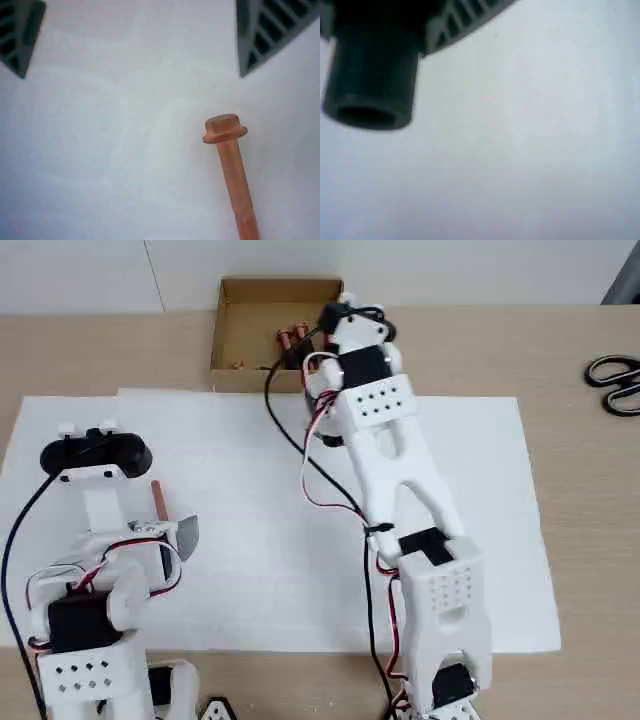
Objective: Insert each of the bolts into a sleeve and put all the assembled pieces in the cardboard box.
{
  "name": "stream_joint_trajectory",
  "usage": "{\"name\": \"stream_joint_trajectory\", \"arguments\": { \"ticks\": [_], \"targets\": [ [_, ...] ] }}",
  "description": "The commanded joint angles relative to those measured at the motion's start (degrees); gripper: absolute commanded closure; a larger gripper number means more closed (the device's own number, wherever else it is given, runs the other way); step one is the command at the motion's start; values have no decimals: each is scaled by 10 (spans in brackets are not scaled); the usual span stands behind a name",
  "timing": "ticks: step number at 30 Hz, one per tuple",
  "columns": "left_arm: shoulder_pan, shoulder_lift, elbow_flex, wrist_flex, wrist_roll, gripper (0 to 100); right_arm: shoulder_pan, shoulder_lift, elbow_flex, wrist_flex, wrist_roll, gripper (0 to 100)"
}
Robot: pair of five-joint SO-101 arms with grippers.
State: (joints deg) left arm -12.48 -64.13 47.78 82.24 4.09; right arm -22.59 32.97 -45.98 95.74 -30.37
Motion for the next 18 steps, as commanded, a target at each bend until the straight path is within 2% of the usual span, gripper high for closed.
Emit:
{"name": "stream_joint_trajectory", "arguments": {
  "ticks": [1, 7, 14, 18],
  "targets": [
    [-2, -4, -4, -7, -3, 742, 16, -78, 53, 7, 47, 995],
    [2, -4, -4, -7, -3, 742, 17, -132, 131, 5, 230, 995],
    [47, -4, -4, -6, -3, 742, 18, -119, 178, 4, 270, 995],
    [45, -4, -4, -6, -3, 742, 19, -104, 223, -4, 278, 995]
  ]
}}
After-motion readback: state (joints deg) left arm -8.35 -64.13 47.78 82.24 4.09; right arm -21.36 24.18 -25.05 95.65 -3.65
